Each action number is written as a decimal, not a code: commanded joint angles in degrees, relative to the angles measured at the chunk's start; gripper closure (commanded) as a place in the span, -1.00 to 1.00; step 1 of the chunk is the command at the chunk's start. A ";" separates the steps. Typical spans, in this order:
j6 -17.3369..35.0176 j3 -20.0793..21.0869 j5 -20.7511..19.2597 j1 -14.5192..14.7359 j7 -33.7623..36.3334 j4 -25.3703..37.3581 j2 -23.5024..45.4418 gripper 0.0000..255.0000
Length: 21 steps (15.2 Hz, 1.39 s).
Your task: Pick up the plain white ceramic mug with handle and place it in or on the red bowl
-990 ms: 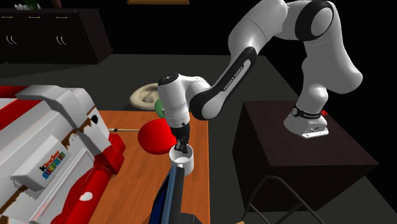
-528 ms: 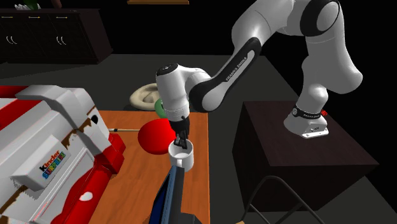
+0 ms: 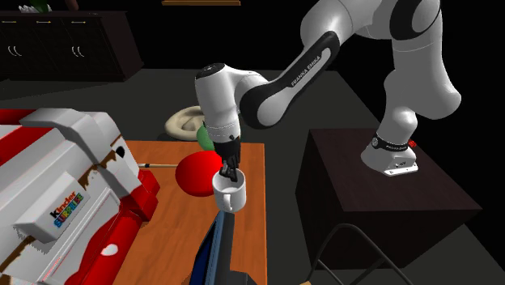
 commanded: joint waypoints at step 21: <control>-14.97 -0.35 0.58 -1.76 -2.64 13.13 -1.76 1.00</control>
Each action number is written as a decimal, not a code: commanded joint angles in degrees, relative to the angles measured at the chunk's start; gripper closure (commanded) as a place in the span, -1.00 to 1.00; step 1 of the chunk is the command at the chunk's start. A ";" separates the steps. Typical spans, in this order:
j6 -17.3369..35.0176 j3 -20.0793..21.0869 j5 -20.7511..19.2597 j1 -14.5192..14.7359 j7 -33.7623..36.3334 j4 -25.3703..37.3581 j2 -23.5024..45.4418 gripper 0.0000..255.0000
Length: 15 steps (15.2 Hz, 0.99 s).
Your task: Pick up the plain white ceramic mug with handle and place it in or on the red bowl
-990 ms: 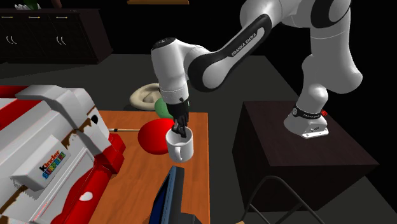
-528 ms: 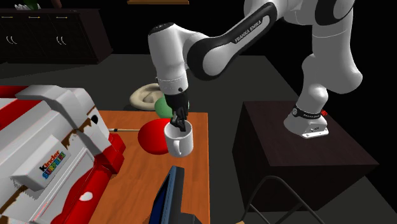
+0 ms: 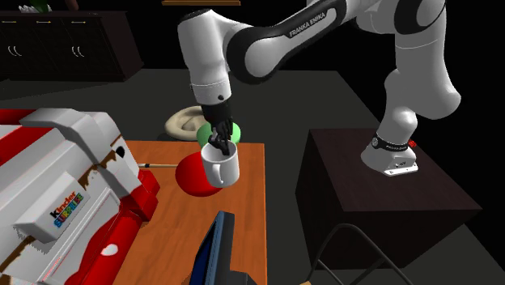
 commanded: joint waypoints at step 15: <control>-11.94 -2.91 -1.80 -3.42 -7.99 31.00 19.42 1.00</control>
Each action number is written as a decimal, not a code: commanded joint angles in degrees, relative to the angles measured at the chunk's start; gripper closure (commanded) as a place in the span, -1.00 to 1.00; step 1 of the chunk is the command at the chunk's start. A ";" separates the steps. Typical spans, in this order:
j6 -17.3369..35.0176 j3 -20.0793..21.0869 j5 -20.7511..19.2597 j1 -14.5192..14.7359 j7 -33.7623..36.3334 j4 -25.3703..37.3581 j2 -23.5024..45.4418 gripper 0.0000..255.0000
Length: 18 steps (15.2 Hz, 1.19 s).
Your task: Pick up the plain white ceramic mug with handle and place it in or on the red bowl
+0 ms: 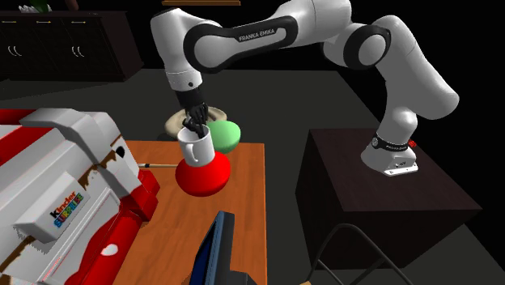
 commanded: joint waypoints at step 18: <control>9.30 -0.10 -0.13 -0.49 -0.04 -8.75 0.55 1.00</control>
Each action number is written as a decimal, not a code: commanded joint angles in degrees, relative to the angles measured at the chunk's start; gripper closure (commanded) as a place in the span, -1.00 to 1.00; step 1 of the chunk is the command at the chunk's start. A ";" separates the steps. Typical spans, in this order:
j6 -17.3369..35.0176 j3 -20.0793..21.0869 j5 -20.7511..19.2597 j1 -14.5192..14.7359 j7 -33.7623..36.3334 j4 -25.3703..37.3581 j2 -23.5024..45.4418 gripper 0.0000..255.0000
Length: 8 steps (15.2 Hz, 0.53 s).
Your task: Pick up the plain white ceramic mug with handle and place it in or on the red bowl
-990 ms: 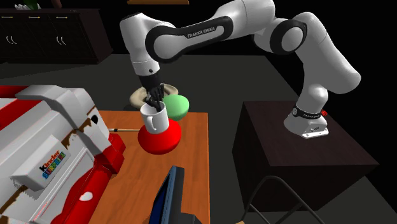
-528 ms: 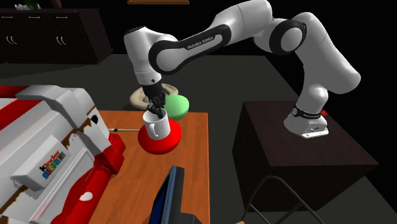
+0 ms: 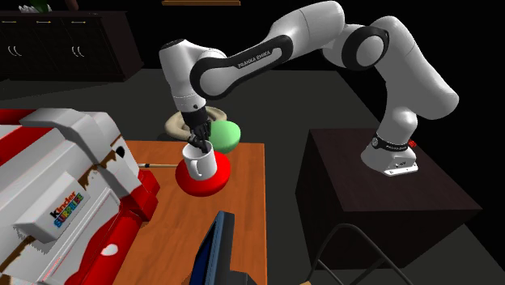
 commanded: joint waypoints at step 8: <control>-1.95 0.01 0.03 0.08 -0.05 2.02 0.03 -1.00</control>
